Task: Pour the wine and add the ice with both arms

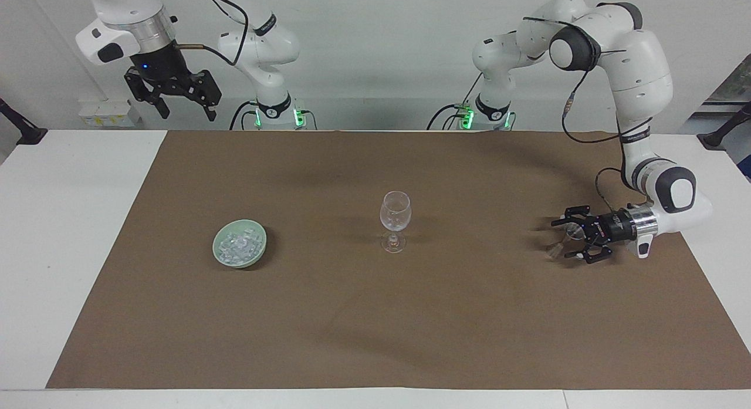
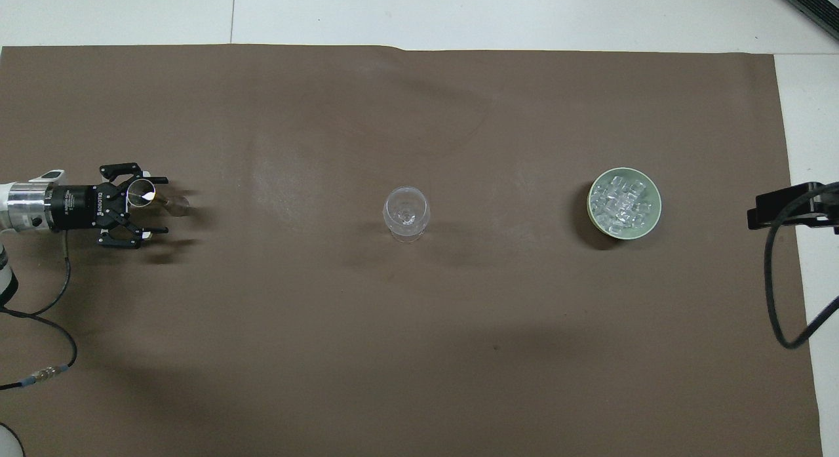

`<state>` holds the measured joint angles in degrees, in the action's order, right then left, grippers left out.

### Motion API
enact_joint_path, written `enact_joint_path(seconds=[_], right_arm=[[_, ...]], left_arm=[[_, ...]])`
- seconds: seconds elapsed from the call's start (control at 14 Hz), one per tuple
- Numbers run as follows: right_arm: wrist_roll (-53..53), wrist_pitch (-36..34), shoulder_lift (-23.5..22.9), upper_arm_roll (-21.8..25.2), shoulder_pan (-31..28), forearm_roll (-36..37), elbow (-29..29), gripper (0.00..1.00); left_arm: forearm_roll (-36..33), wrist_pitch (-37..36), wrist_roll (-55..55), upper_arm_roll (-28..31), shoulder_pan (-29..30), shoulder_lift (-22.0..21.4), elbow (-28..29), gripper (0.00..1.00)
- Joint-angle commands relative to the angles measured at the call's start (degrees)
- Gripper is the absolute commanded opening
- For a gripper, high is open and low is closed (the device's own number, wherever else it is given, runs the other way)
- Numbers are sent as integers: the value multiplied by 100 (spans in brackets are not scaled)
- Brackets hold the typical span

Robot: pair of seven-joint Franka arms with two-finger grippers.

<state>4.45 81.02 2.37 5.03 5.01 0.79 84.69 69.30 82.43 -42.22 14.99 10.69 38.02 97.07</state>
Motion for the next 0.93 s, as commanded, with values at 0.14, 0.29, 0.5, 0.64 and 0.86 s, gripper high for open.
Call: enact_joint_path(seconds=[0.14, 0.29, 0.5, 0.64, 0.86], right_arm=[[91, -78, -9, -2, -17, -9, -58, 100], [91, -78, -9, -2, -17, -9, -58, 100], [91, -78, -9, -2, -17, -9, -58, 100], [91, -78, -9, -2, -17, -9, -58, 100], [91, -78, -9, -2, -17, -9, -58, 100]], left_arm=[[119, -78, 91, 57, -50, 12, 5, 100], [128, -61, 91, 48, -58, 12, -4, 100], [119, -69, 91, 13, -76, 3, -30, 100], [119, -87, 91, -14, -67, 3, -30, 100], [137, -96, 91, -14, -67, -5, 5, 100]])
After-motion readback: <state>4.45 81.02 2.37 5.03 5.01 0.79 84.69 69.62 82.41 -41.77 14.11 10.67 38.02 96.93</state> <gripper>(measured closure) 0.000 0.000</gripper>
